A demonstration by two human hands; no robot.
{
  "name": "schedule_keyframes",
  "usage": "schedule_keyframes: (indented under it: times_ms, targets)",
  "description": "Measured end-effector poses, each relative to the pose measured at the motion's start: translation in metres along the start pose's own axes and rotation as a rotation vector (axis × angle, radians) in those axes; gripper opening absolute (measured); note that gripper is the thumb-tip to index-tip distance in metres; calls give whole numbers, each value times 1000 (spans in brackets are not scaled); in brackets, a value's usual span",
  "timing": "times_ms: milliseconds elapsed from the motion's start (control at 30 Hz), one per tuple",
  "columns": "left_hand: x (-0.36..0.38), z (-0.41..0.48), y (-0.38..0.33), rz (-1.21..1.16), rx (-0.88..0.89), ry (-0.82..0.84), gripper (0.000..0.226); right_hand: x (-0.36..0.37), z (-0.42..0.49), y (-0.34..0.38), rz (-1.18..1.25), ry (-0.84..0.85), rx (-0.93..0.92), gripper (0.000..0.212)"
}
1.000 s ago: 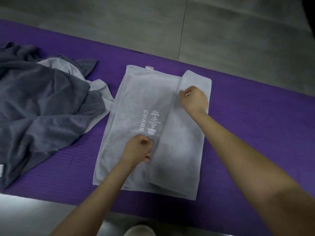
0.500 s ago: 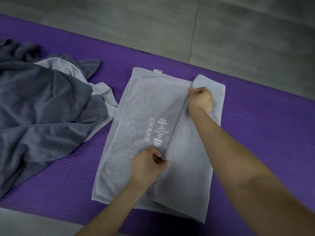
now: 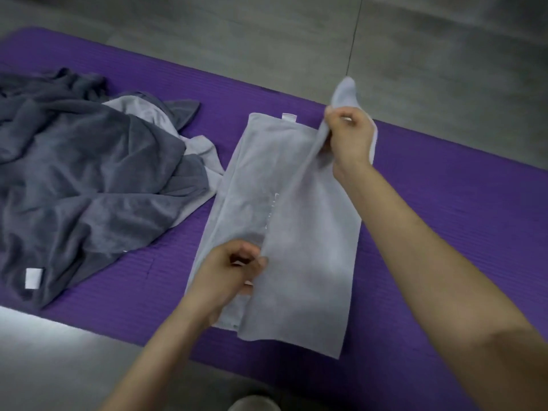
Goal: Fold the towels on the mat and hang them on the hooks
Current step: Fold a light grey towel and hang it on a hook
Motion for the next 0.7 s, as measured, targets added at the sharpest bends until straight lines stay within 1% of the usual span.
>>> schedule_keyframes:
  times_ms: [67,133,200,233,267,333,400,433,467,500,533,567,600,633,700]
  targets:
    - [-40,0,10,2,-15,-117,12,50,-13,-3,17,105,74,23]
    - [-76,5,25,98,-24,-248,13,93,-29,-20,18,234,167,23]
    - [-100,10,39,196,-35,-343,14,117,-49,-42,-64,391,239,12]
    - [-105,12,45,225,-47,-369,13,116,-54,-52,-114,429,249,6]
    - [-108,14,50,252,-53,-391,11,107,-54,-56,-163,416,229,13]
    - [-111,14,52,358,-42,-456,10,67,-45,-49,-328,303,79,25]
    - [-110,9,48,509,-32,-532,20,13,-35,-37,-614,167,-72,27]
    - [-108,6,47,576,-22,-559,26,-16,-30,-34,-754,97,-107,28]
    - [-107,4,46,623,-13,-579,32,-41,-25,-35,-845,40,-102,32]
    - [-105,4,47,649,-4,-591,36,-60,-21,-41,-906,10,-56,39]
    - [-103,3,47,660,7,-598,39,-72,-18,-49,-954,22,9,45]
    - [-102,2,48,657,14,-601,41,-74,-16,-59,-969,69,76,45]
    - [-100,2,47,644,19,-600,40,-69,-16,-68,-955,135,121,39]
    - [-100,2,46,624,22,-592,38,-62,-16,-76,-925,192,144,31]
    - [-97,4,44,623,42,-569,31,-47,-15,-79,-877,241,123,34]
Point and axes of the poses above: each hand's wrist, its own z-axis towards the middle knuckle, its own x-axis out of the palm, y = z × x, the point moved 10 cm from there along z, towards the middle knuckle, and after that the axes turned 7 degrees about -x, right-handed, at the moved point
